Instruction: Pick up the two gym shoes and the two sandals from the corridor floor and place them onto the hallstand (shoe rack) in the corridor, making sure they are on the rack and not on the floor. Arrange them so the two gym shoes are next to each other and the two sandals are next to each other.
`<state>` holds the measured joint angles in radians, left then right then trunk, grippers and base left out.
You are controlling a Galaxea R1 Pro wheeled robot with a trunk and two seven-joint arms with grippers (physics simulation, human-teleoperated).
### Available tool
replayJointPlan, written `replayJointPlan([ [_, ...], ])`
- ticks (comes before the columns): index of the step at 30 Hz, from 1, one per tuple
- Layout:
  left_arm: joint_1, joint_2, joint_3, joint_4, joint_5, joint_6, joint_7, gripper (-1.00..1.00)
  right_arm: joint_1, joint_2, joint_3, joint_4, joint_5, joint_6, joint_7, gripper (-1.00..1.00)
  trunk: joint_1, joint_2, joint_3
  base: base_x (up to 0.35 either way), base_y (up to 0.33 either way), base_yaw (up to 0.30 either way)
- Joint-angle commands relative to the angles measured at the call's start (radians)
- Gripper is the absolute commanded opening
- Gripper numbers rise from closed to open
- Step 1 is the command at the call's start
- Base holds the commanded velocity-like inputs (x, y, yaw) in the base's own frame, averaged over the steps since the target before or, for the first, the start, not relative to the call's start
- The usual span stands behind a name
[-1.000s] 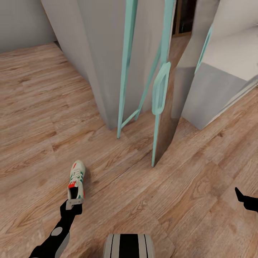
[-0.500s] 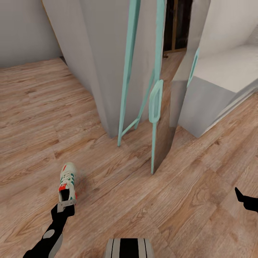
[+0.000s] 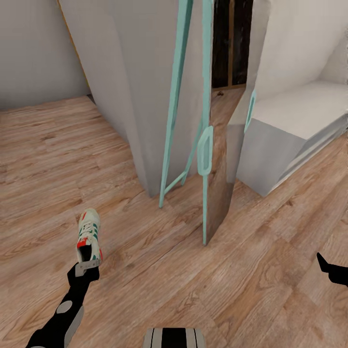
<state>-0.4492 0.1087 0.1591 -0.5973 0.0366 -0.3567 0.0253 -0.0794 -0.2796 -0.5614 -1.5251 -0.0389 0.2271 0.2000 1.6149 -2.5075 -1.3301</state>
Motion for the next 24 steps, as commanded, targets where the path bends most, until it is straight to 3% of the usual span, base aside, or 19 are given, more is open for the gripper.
replayJointPlan([
  [1, 0.000, 0.000, -0.002, 0.000, 0.004, -0.003, 0.002, -1.00, 0.000, 0.000, -0.002, -0.001, -0.004, 0.006, 0.006, 1.00, -0.001, 0.000, 0.005, 0.000, 0.000, 0.000],
  [24, 0.000, -0.003, -0.007, -0.002, 0.003, -0.002, 0.001, -1.00, 0.000, 0.000, -0.002, -0.001, -0.004, 0.005, 0.006, 1.00, -0.011, 0.005, 0.130, 0.000, 0.000, 0.000],
])
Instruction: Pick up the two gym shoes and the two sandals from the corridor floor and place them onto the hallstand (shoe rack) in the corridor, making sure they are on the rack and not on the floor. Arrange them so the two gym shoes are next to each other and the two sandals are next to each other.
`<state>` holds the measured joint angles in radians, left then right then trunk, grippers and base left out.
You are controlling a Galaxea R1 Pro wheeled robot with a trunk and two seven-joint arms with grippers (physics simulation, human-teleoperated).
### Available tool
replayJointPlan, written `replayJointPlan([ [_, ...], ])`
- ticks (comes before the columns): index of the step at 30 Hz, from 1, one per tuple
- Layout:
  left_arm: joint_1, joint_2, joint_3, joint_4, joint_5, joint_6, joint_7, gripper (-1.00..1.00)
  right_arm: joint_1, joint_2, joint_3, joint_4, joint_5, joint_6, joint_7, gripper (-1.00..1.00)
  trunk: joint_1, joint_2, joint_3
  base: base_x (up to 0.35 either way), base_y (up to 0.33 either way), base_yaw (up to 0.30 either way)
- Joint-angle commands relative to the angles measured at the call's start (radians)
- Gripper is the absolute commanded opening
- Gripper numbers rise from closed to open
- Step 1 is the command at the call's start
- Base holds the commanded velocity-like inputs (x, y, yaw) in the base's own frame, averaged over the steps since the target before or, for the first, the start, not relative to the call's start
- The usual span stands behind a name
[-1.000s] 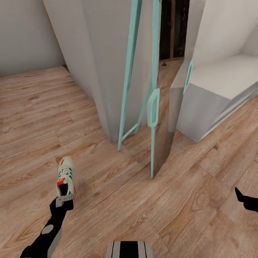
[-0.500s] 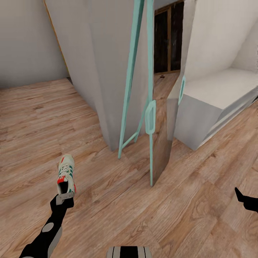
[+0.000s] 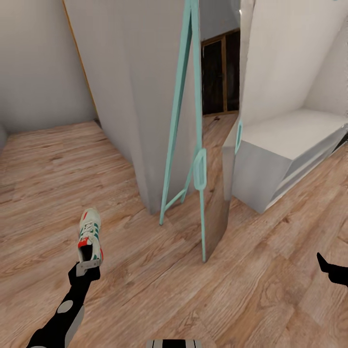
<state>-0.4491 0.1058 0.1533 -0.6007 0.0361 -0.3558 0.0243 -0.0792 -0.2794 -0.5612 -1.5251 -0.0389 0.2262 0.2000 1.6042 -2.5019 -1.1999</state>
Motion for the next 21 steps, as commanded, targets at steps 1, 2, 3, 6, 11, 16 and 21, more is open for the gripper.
replayJointPlan([
  [1, 0.000, 0.000, -0.001, 0.001, 0.004, -0.003, 0.002, -1.00, -0.001, 0.000, -0.002, -0.001, -0.004, 0.006, 0.006, 1.00, -0.001, 0.000, 0.005, 0.000, 0.000, 0.000],
  [2, 0.000, 0.001, -0.001, 0.001, 0.004, -0.003, 0.002, -1.00, -0.001, 0.000, -0.002, -0.001, -0.004, 0.006, 0.006, 1.00, -0.001, 0.000, 0.010, 0.000, 0.000, 0.000],
  [3, 0.000, 0.001, -0.001, 0.001, 0.004, -0.003, 0.002, -1.00, -0.001, 0.000, -0.002, -0.001, -0.004, 0.006, 0.006, 1.00, -0.001, 0.000, 0.016, 0.000, 0.000, 0.000],
  [6, 0.000, 0.001, -0.001, 0.001, 0.004, -0.003, 0.002, -1.00, -0.001, 0.000, -0.002, -0.001, -0.004, 0.006, 0.006, 1.00, -0.001, 0.000, 0.020, 0.000, 0.000, 0.000],
  [11, 0.000, 0.001, -0.001, 0.000, 0.004, -0.003, 0.002, -1.00, -0.001, 0.000, -0.002, -0.001, -0.004, 0.006, 0.006, 1.00, -0.001, 0.000, 0.028, 0.000, 0.000, 0.000],
  [16, 0.000, 0.000, -0.001, -0.002, 0.004, -0.004, 0.006, -1.00, -0.001, 0.000, -0.002, -0.001, -0.004, 0.005, 0.006, 1.00, -0.001, 0.000, 0.034, 0.000, 0.000, 0.000],
  [21, 0.000, 0.000, -0.001, -0.006, 0.004, -0.003, 0.008, -1.00, -0.001, 0.001, -0.001, -0.001, -0.004, 0.004, 0.006, 1.00, -0.001, 0.000, 0.035, -0.125, 0.071, 0.000],
])
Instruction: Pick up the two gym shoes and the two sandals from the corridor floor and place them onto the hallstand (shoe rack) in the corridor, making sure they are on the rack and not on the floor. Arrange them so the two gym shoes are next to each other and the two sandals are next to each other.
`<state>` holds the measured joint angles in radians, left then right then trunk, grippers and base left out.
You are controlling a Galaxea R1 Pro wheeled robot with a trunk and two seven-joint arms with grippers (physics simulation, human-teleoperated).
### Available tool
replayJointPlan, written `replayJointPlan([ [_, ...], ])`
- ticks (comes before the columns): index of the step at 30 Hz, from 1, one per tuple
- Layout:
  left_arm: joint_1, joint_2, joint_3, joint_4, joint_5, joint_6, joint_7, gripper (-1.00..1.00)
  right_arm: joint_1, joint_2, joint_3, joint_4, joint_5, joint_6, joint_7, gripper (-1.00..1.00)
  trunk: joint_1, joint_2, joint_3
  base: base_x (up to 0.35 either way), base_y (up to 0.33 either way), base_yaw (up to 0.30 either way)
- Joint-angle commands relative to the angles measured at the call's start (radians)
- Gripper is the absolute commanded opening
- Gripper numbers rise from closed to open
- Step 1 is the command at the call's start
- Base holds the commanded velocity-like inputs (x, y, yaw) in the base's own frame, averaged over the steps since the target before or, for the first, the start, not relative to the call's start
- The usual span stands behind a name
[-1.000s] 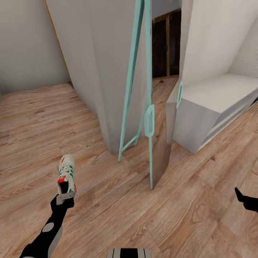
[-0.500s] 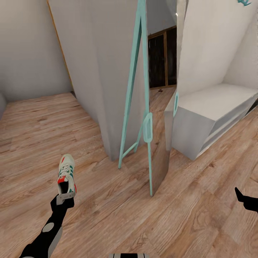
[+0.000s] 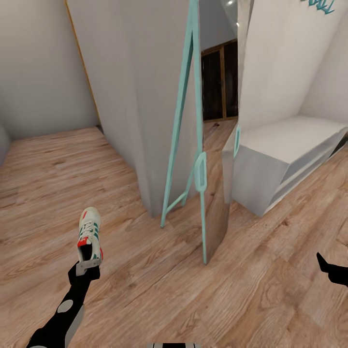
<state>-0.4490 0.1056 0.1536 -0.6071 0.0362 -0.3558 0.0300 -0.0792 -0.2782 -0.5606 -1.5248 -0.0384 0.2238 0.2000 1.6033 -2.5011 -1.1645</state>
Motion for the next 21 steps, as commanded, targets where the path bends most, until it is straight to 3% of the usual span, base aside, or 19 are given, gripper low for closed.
replayJointPlan([
  [1, 0.000, 0.000, -0.002, 0.000, 0.004, -0.003, 0.002, -1.00, -0.001, 0.000, -0.002, -0.001, -0.004, 0.006, 0.006, 1.00, -0.001, 0.000, -0.001, -0.241, 0.153, 0.000],
  [21, 0.000, 0.000, -0.002, 0.000, 0.004, -0.003, 0.001, -1.00, -0.001, 0.001, -0.002, -0.001, -0.004, 0.006, 0.006, 1.00, -0.001, 0.000, -0.001, -0.276, 0.176, 0.000],
])
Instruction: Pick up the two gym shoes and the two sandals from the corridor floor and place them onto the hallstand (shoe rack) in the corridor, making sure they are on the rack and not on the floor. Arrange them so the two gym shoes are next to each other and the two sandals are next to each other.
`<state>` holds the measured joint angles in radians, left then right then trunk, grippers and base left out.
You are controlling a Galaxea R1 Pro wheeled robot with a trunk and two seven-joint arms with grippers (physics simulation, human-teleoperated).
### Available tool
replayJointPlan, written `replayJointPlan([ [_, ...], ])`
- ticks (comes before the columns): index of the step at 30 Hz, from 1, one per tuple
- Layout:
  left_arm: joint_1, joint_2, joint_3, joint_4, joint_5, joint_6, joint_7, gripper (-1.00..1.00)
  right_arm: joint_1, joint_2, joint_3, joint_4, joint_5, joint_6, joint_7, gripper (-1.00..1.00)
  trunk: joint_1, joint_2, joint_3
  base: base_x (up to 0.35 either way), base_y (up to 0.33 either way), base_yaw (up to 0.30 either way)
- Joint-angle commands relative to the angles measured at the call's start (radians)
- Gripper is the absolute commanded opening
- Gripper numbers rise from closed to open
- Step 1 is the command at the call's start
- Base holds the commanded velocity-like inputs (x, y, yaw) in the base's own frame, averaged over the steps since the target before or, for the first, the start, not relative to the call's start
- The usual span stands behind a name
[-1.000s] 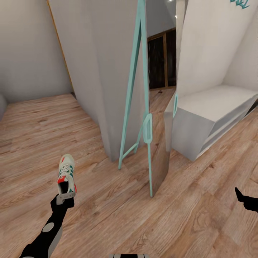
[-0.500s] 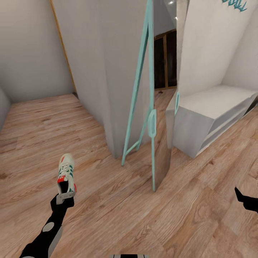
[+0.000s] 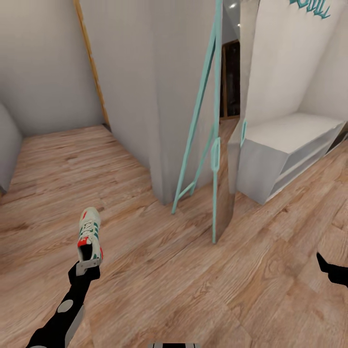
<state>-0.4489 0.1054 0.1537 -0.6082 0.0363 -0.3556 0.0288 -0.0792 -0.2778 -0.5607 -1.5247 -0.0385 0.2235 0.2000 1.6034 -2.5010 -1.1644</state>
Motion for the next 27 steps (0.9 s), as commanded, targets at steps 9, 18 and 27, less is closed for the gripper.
replayJointPlan([
  [9, -0.001, 0.000, -0.002, 0.001, 0.004, -0.003, 0.002, -1.00, -0.001, 0.000, -0.001, -0.002, -0.003, 0.006, 0.006, 1.00, -0.001, 0.000, -0.001, -0.288, 0.173, 0.000],
  [18, -0.001, 0.000, -0.002, 0.001, 0.004, -0.003, 0.003, -1.00, -0.001, 0.000, -0.001, -0.002, -0.003, 0.007, 0.006, 1.00, -0.001, 0.000, 0.000, -0.291, 0.170, -0.138],
  [27, -0.001, -0.002, -0.003, 0.001, 0.004, -0.003, 0.003, -1.00, -0.001, 0.000, -0.001, -0.002, -0.003, 0.005, 0.006, 1.00, -0.001, 0.000, 0.004, -0.298, 0.154, -0.220],
])
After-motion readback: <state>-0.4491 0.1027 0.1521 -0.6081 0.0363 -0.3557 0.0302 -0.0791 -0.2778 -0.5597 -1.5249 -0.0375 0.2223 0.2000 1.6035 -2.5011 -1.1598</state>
